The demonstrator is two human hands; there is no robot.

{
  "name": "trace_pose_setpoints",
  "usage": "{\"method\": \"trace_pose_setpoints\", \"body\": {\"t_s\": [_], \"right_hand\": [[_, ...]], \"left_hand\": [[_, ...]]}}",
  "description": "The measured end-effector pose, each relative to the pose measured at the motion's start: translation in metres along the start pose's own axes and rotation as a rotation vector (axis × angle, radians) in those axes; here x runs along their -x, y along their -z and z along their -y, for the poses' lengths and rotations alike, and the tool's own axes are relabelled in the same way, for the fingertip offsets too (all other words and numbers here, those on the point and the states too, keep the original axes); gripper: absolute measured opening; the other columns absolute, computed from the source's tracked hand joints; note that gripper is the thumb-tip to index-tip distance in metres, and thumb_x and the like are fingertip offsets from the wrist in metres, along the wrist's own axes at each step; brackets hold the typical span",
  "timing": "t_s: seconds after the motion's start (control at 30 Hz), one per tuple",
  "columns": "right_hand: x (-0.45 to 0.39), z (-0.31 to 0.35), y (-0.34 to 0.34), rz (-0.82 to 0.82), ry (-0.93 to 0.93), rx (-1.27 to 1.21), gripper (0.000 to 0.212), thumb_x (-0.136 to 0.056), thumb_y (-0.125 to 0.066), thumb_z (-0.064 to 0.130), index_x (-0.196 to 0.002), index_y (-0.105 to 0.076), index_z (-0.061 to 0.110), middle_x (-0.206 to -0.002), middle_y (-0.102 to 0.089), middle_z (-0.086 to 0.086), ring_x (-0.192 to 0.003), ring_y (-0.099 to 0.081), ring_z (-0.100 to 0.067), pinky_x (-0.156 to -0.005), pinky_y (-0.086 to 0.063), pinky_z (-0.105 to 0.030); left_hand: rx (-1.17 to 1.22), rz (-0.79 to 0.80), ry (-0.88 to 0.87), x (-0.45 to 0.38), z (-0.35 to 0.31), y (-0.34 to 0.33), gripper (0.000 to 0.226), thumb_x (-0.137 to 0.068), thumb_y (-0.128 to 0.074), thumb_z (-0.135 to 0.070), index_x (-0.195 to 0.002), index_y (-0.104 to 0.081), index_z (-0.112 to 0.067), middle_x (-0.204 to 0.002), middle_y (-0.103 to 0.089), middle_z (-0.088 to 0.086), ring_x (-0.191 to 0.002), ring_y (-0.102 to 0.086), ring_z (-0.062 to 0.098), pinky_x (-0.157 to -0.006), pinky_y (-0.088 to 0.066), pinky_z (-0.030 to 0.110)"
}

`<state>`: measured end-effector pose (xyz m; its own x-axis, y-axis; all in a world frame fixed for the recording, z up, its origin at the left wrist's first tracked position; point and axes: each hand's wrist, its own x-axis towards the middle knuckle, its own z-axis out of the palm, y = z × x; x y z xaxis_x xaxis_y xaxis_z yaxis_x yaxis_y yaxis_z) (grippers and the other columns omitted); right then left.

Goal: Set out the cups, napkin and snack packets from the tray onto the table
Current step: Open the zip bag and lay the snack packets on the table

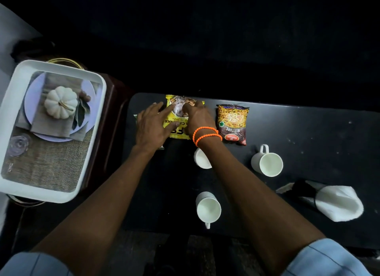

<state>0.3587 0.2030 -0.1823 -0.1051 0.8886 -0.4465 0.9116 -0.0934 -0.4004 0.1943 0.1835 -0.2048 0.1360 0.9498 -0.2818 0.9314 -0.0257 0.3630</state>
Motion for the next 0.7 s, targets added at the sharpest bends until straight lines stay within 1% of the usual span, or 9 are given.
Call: {"method": "trace_pose_setpoints", "body": {"t_s": [0.07,0.17,0.23,0.3,0.37,0.43,0.5,0.6,0.7], "right_hand": [[0.000,0.002,0.002,0.008,0.001,-0.009,0.050,-0.088,-0.072,0.005,-0.135,-0.058,0.014,-0.144,-0.047,-0.021,-0.132,-0.048,-0.042,-0.101,-0.053,-0.052],[0.006,0.015,0.002,-0.059,-0.004,-0.085,0.054,-0.086,-0.067,0.001,-0.139,-0.058,0.012,-0.144,-0.048,-0.023,-0.131,-0.049,-0.042,-0.102,-0.053,-0.051],[0.014,0.031,-0.002,-0.044,-0.014,-0.215,0.054,-0.084,-0.066,0.000,-0.136,-0.060,0.010,-0.135,-0.056,-0.025,-0.121,-0.056,-0.042,-0.096,-0.055,-0.046],[0.021,0.045,-0.008,0.031,-0.010,-0.322,0.043,-0.082,-0.068,0.004,-0.125,-0.068,0.008,-0.117,-0.067,-0.025,-0.106,-0.065,-0.041,-0.082,-0.054,-0.036],[0.025,0.054,-0.017,0.137,-0.008,-0.365,0.038,-0.083,-0.070,0.009,-0.121,-0.069,0.006,-0.114,-0.072,-0.023,-0.106,-0.067,-0.039,-0.078,-0.050,-0.033],[0.027,0.058,-0.025,0.212,-0.011,-0.407,0.046,-0.085,-0.072,0.013,-0.130,-0.063,0.005,-0.125,-0.069,-0.021,-0.116,-0.064,-0.037,-0.089,-0.051,-0.034],[0.029,0.060,-0.029,0.219,-0.014,-0.461,0.051,-0.085,-0.074,0.014,-0.133,-0.060,0.005,-0.128,-0.068,-0.020,-0.119,-0.062,-0.037,-0.095,-0.049,-0.034],[0.028,0.056,-0.023,0.151,-0.019,-0.607,0.040,-0.080,-0.079,0.013,-0.118,-0.067,0.008,-0.113,-0.073,-0.015,-0.105,-0.068,-0.033,-0.091,-0.054,-0.035],[0.027,0.036,0.001,0.129,-0.064,-0.882,0.027,-0.075,-0.086,0.010,-0.095,-0.067,0.015,-0.090,-0.070,-0.009,-0.081,-0.065,-0.023,-0.073,-0.054,-0.032]], "left_hand": [[0.028,-0.059,0.041,0.005,0.003,0.000,0.072,-0.096,-0.060,-0.061,-0.158,-0.042,-0.028,-0.167,-0.037,0.011,-0.156,-0.030,0.031,-0.124,-0.021,0.056],[0.143,-0.215,0.299,0.023,0.009,-0.005,0.078,-0.096,-0.060,-0.061,-0.160,-0.036,-0.023,-0.166,-0.036,0.011,-0.153,-0.031,0.032,-0.119,-0.026,0.060],[0.272,-0.251,0.521,0.035,0.017,-0.012,0.081,-0.092,-0.068,-0.055,-0.157,-0.038,-0.017,-0.158,-0.043,0.018,-0.147,-0.038,0.038,-0.115,-0.034,0.058],[0.479,-0.249,0.651,0.044,0.022,-0.019,0.074,-0.089,-0.074,-0.049,-0.147,-0.051,-0.009,-0.142,-0.056,0.023,-0.134,-0.051,0.041,-0.113,-0.044,0.050],[0.702,-0.283,0.683,0.051,0.023,-0.024,0.056,-0.090,-0.076,-0.043,-0.132,-0.063,-0.008,-0.126,-0.070,0.017,-0.117,-0.066,0.035,-0.105,-0.053,0.050],[0.948,-0.322,0.703,0.055,0.020,-0.024,0.043,-0.094,-0.074,-0.039,-0.127,-0.067,-0.013,-0.116,-0.076,0.010,-0.107,-0.074,0.028,-0.097,-0.060,0.051],[1.121,-0.388,0.721,0.056,0.017,-0.020,0.042,-0.097,-0.071,-0.038,-0.130,-0.067,-0.013,-0.116,-0.077,0.008,-0.108,-0.075,0.027,-0.092,-0.063,0.041],[1.025,-0.519,0.648,0.055,0.007,-0.006,0.045,-0.101,-0.061,-0.043,-0.136,-0.064,-0.016,-0.113,-0.073,-0.004,-0.110,-0.071,0.016,-0.082,-0.056,0.018],[0.912,-0.583,0.501,0.047,-0.015,0.008,0.044,-0.105,-0.054,-0.036,-0.145,-0.058,-0.018,-0.124,-0.069,0.001,-0.112,-0.066,0.009,-0.091,-0.052,0.020]]}}
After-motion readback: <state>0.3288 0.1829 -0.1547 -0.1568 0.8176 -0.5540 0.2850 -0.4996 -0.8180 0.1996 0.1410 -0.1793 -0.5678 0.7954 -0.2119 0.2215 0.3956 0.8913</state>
